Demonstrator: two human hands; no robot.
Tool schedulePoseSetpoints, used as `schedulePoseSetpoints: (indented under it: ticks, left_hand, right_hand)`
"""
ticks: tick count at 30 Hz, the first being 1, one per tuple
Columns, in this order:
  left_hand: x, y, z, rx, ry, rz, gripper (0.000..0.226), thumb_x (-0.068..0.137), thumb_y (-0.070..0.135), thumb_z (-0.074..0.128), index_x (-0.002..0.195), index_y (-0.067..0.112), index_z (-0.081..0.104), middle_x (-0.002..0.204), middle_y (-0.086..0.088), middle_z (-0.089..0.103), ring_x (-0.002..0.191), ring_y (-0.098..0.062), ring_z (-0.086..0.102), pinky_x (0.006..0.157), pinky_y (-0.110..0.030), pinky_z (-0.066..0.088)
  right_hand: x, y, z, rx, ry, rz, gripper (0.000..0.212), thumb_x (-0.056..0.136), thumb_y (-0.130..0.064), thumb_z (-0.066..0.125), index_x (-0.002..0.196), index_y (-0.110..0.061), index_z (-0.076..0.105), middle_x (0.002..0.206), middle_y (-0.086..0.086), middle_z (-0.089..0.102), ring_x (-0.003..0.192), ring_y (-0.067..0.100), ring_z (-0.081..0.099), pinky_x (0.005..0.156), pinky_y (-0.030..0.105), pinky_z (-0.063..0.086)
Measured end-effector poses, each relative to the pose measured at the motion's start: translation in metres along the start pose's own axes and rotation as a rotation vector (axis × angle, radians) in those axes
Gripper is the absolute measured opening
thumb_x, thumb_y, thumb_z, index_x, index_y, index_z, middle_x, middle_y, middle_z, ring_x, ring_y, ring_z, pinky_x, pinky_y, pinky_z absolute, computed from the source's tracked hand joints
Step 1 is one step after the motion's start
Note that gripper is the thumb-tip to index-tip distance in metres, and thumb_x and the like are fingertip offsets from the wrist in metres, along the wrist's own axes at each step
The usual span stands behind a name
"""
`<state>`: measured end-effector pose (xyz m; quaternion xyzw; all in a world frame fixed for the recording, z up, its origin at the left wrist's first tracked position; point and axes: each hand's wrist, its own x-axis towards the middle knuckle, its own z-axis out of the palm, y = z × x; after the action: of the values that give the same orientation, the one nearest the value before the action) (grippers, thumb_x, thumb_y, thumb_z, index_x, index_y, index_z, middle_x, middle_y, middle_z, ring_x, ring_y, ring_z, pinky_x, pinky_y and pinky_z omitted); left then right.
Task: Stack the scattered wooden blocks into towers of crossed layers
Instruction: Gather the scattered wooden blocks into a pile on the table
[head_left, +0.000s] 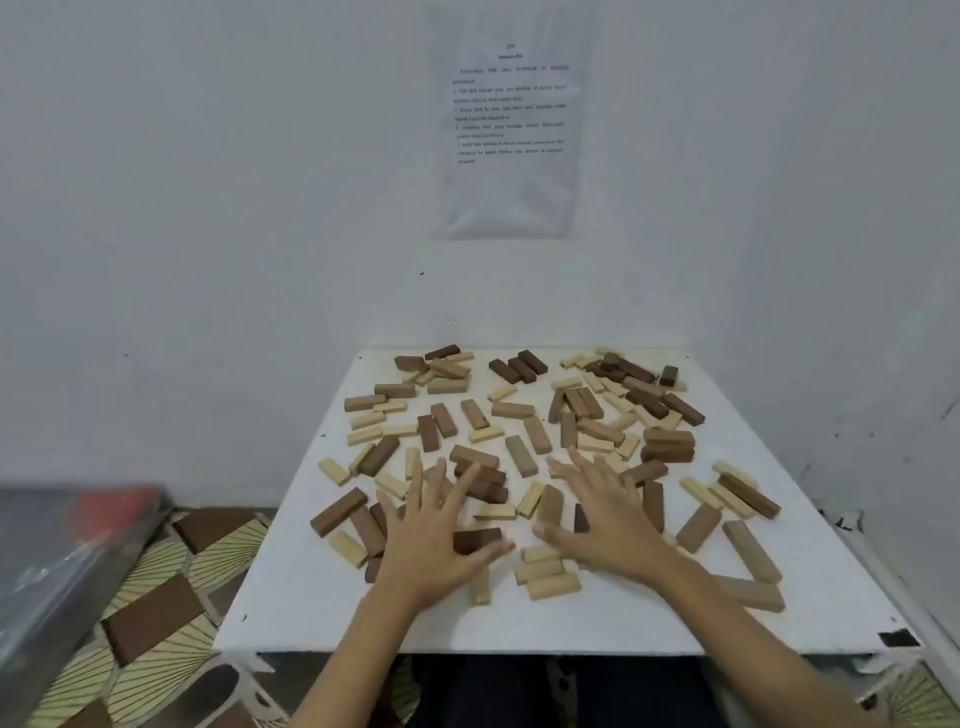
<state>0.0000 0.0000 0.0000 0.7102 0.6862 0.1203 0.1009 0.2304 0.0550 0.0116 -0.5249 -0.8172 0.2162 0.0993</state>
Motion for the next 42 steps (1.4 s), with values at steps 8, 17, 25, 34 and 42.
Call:
schedulePoseSetpoints:
  ticks: [8,17,25,34,42]
  left_hand:
    - [-0.021,-0.023,0.022,0.152,-0.048,-0.035,0.102,0.055,0.104,0.018,0.139,0.060,-0.020,0.156,0.008,-0.028,0.140,-0.031,-0.034,0.104,-0.069,-0.021]
    - [0.003,-0.024,0.025,0.167,-0.013,0.014,0.089,0.070,0.096,0.018,0.144,0.057,-0.011,0.158,0.014,-0.019,0.141,-0.024,-0.035,0.105,-0.068,-0.021]
    - [0.032,-0.022,0.028,0.129,0.012,0.041,0.089,0.075,0.092,0.023,0.150,0.050,-0.001,0.159,0.014,-0.013,0.143,-0.023,-0.031,0.104,-0.066,-0.025]
    - [0.067,-0.026,0.028,0.144,-0.001,0.050,0.085,0.080,0.088,0.020,0.149,0.048,-0.007,0.161,0.012,-0.011,0.144,-0.024,-0.030,0.107,-0.068,-0.018]
    - [0.095,-0.027,0.028,0.147,0.009,0.063,0.087,0.077,0.088,0.014,0.151,0.045,-0.004,0.161,0.011,-0.009,0.144,-0.024,-0.030,0.105,-0.066,-0.024]
  right_hand:
    - [-0.017,0.010,0.043,-0.226,-0.028,0.003,0.100,0.061,-0.096,0.008,0.140,-0.046,-0.027,0.153,-0.006,-0.033,0.139,0.028,-0.037,0.112,0.061,-0.014]
    - [0.005,0.005,0.059,-0.339,0.130,0.005,0.084,0.079,-0.083,-0.006,0.152,-0.042,0.000,0.160,-0.001,-0.011,0.148,0.035,-0.010,0.114,0.062,0.005]
    - [0.033,0.008,0.061,-0.374,0.124,0.112,0.070,0.094,-0.070,0.014,0.150,-0.030,0.030,0.152,0.013,0.037,0.139,0.041,0.035,0.097,0.067,0.038]
    - [0.065,0.009,0.055,-0.385,0.144,0.177,0.069,0.095,-0.067,0.015,0.147,-0.027,0.036,0.148,0.018,0.042,0.134,0.045,0.040,0.094,0.069,0.037]
    - [0.087,0.010,0.046,-0.364,0.121,0.212,0.068,0.094,-0.066,0.020,0.147,-0.026,0.037,0.150,0.018,0.039,0.137,0.044,0.036,0.096,0.070,0.035]
